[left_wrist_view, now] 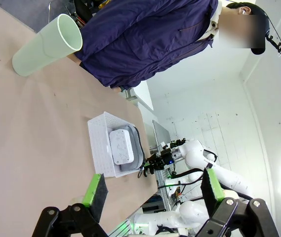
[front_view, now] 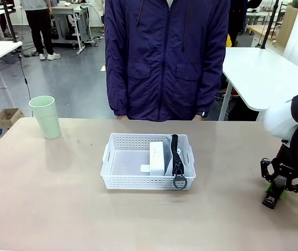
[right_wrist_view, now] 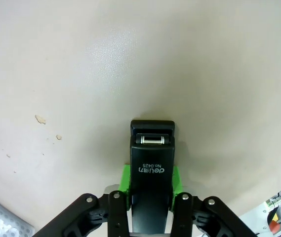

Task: Efficiently arrange items inside the basket to fit them all.
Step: Pick up the Stapler and place it inside the Organizing basket.

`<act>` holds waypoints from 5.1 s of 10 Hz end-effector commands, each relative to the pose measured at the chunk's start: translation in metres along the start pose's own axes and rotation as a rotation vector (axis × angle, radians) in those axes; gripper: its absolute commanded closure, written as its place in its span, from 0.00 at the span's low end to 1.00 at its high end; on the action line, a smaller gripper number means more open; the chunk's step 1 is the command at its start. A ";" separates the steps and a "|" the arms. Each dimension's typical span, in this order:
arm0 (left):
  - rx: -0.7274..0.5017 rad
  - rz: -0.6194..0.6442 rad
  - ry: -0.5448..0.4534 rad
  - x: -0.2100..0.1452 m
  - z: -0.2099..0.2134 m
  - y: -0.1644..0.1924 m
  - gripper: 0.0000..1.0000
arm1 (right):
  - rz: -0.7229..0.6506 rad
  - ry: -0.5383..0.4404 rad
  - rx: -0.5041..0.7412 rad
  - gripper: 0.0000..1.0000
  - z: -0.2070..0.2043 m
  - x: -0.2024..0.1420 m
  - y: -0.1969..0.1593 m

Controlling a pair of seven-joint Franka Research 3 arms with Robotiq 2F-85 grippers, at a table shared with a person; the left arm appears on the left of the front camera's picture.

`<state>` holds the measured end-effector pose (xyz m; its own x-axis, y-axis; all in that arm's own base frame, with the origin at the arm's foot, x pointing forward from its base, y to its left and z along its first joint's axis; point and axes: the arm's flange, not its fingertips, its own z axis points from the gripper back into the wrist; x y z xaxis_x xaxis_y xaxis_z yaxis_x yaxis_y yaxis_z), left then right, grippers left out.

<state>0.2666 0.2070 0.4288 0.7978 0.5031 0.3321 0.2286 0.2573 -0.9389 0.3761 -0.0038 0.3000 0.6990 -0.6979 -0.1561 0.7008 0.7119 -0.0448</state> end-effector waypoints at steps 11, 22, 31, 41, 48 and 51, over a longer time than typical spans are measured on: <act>-0.021 -0.019 -0.011 -0.001 -0.001 -0.001 0.00 | 1.362 -0.183 0.196 1.00 0.097 -0.098 -0.017; -0.021 -0.019 -0.011 -0.001 -0.001 -0.001 0.00 | 1.312 -0.238 0.220 0.63 0.128 -0.091 0.029; -0.021 -0.019 -0.011 -0.001 -0.001 -0.001 0.00 | 1.655 -0.448 0.064 0.63 0.143 -0.320 0.264; -0.021 -0.019 -0.011 -0.001 -0.001 -0.001 0.00 | 1.756 -0.282 0.180 0.63 0.056 -0.260 0.365; -0.021 -0.019 -0.011 -0.001 -0.001 -0.001 0.00 | 1.731 -0.147 0.100 0.63 0.017 -0.244 0.371; -0.021 -0.019 -0.011 -0.001 -0.001 -0.001 0.00 | 1.748 -0.131 0.092 0.00 0.017 -0.244 0.371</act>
<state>0.2665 0.2071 0.4288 0.7978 0.5033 0.3319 0.2287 0.2568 -0.9390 0.4641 0.4289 0.3354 0.5956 0.7938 0.1230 -0.8028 0.5831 0.1247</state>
